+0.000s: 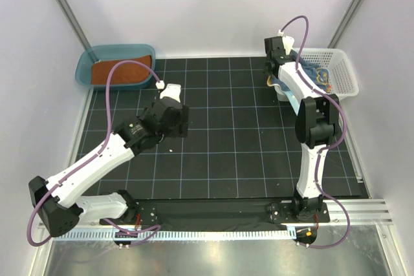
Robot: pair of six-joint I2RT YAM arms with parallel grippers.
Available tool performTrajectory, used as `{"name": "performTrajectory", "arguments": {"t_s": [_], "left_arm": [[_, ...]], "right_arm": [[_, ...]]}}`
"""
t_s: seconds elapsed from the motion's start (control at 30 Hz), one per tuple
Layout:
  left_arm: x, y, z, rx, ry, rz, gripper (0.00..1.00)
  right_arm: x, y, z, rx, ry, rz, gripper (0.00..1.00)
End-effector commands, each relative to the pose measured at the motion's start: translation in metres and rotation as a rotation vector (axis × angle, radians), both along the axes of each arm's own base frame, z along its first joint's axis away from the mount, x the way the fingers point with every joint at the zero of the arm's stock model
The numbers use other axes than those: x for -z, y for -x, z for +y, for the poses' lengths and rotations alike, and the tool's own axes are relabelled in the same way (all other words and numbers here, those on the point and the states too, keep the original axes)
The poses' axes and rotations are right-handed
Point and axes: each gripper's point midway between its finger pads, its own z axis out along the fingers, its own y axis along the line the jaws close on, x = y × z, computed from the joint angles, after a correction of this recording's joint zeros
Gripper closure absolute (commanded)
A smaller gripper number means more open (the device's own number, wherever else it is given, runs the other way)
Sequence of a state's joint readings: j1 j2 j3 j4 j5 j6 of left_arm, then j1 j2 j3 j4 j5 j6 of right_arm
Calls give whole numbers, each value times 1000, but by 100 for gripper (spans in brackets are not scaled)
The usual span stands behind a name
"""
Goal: Fold and stack the towels
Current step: Grab crumpled towel
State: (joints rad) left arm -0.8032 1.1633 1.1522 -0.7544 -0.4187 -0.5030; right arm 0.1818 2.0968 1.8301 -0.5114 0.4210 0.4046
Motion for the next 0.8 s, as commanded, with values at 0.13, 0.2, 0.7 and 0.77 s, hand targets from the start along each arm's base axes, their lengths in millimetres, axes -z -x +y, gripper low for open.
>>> {"name": "performTrajectory", "arguments": {"t_s": [0.13, 0.2, 0.7, 0.77], "left_arm": [[-9, 0, 4, 1, 9, -38, 32], [-10, 0, 4, 2, 10, -40, 33], [-15, -3, 5, -4, 45, -35, 33], [-15, -4, 7, -12, 51, -33, 33]], "right_arm": [[-37, -10, -2, 3, 30, -68, 85], [-49, -8, -6, 11, 40, -83, 90], [-250, 11, 1, -178, -113, -402, 99], [-270, 18, 16, -255, -154, -442, 99]]}}
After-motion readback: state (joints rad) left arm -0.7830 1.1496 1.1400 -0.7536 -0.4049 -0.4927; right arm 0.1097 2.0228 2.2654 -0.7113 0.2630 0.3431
